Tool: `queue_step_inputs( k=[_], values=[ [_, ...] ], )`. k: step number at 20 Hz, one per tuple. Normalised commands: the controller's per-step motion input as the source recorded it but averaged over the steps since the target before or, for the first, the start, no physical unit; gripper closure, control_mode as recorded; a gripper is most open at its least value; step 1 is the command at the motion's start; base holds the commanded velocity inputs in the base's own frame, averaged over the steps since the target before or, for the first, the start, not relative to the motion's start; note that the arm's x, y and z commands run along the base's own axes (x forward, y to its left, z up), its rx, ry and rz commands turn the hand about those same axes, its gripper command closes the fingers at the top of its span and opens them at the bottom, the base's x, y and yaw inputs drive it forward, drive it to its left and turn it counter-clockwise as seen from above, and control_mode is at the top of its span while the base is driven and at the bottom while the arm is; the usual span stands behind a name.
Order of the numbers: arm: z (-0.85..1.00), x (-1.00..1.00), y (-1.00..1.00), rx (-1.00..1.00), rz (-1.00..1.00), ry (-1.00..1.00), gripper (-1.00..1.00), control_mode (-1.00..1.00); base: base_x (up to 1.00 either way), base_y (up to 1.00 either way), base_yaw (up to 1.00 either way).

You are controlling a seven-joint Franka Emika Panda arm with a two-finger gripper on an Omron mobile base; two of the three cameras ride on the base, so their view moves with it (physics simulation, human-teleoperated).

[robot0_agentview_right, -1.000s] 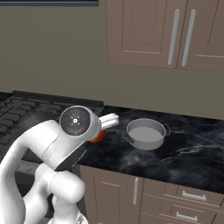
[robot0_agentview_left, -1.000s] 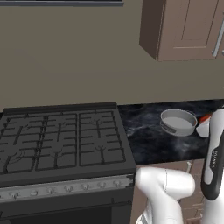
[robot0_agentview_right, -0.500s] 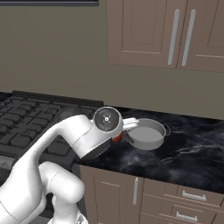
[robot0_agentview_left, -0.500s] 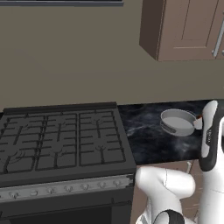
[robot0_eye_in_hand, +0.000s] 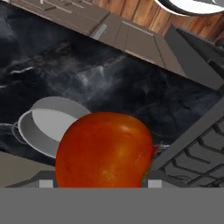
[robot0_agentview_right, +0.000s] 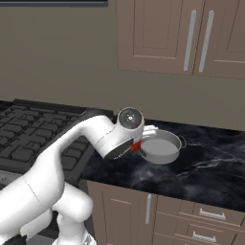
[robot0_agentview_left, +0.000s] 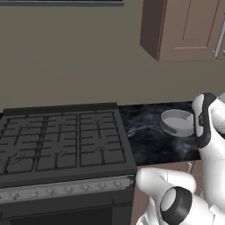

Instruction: Turn on the sink faucet. Then move the tomato from the counter to the sink. Turn off the sink. Move the vegetable from the sink to the pot next to the stove. Finally move the pot to the front right burner.

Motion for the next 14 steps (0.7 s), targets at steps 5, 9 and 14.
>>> queue_step_inputs(
  k=[5, 9, 14],
  values=[
    [-0.38, 0.54, -0.31, 0.06, 0.00, 0.03, 1.00, -1.00, 0.00, 0.00, 0.00],
    [-0.30, 0.57, -0.29, 0.06, 0.00, 0.00, 1.00, -1.00, 0.00, 0.00, 0.00],
    [-0.31, 0.51, -0.30, 0.06, -0.01, 0.03, 1.00, -1.00, 0.00, 0.00, 0.00]
  ],
)
